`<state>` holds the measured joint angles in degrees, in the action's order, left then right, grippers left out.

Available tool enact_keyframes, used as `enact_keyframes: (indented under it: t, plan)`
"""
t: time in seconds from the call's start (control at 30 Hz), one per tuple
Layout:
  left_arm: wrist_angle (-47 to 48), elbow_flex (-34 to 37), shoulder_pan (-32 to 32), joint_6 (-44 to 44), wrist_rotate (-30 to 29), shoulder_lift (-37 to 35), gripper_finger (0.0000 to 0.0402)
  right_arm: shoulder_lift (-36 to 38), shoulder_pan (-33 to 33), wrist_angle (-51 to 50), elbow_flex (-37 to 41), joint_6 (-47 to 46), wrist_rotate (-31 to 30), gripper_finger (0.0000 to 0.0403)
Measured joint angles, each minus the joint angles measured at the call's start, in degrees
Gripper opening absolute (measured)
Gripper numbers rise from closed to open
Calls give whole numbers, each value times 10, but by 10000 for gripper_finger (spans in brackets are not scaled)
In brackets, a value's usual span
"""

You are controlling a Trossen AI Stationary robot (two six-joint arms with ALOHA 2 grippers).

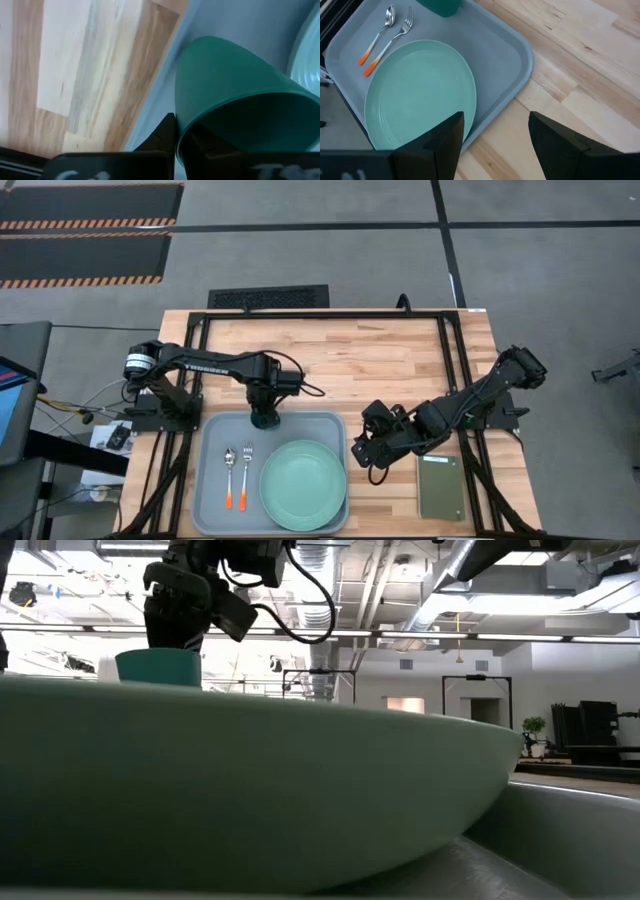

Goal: Pick and place plate/cup/fork/spoon on tray
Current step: Put the green cup on the gray tray to the top left of the green plate

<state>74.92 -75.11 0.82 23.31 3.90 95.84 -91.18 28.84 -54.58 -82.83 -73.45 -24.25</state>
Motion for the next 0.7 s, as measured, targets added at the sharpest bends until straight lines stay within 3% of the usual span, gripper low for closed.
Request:
enact_keyframes:
  t: [0.47, 0.7]
  plan:
    - [-25, -17, -30, 13, 15, 48, 0, 0, -1, -4, 0, 6, 1, 249]
    - [-26, -35, -15, 10, -3, 47, 0, 0, -1, -2, 0, 5, 1, 249]
